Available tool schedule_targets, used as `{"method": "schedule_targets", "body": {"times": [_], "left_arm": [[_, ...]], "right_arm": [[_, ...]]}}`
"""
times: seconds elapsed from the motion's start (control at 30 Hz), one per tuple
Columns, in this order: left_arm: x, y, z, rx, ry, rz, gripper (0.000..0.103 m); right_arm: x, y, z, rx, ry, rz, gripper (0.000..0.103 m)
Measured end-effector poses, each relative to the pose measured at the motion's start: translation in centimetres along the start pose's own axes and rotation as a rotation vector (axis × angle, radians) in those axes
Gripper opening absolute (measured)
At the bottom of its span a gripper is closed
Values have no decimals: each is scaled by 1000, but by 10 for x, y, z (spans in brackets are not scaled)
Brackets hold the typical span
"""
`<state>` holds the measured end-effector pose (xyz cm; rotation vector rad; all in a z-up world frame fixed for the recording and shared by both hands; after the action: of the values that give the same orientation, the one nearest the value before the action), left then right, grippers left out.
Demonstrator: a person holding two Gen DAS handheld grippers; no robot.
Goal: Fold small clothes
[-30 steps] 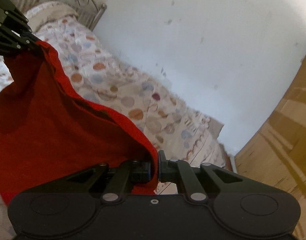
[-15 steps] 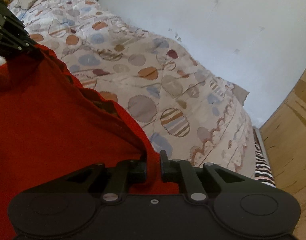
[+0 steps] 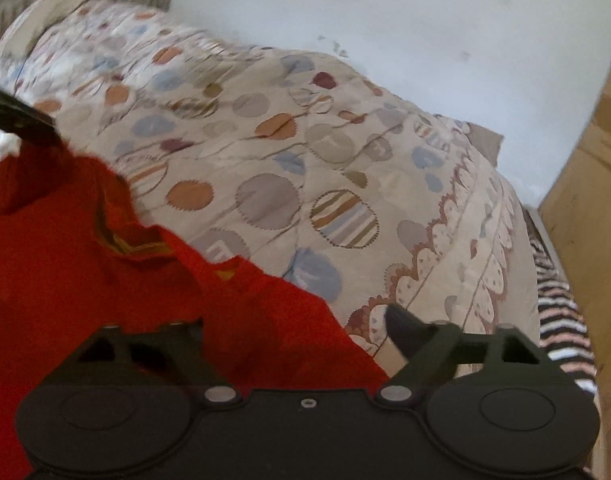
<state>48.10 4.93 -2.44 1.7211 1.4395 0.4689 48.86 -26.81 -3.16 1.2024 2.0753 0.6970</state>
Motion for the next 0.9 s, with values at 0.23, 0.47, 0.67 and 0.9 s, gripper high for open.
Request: {"method": "schedule_targets", "body": {"times": [0.23,0.47,0.67,0.9], "left_arm": [[0,-17,-29,-22,26,64,103],[-13,-68,-34,43,137,180,103],[-5,-74,-17,75,313,214,103],[44,-64,-19,62,375,-26,103]], "right_arm": [[-1,-17,-32,-118,82,89,102],[30,-46,-51,-158,119,-73,102],[15,-50,-21,-111,-58,28,102],[-42,-75,4,-52,-329,270,102]]}}
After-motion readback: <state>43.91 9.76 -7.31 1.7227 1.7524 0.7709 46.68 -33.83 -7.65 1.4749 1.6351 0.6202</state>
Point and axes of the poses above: each gripper's, at about its wrist camera, not at the fingertips, and z roughly the way its jaws point, x to its left, y to its top, the point moved 4 cm from there along z, roughly the way its jaws point, and after that the axes turned 2 degrees about x, right-handed, at the moved point
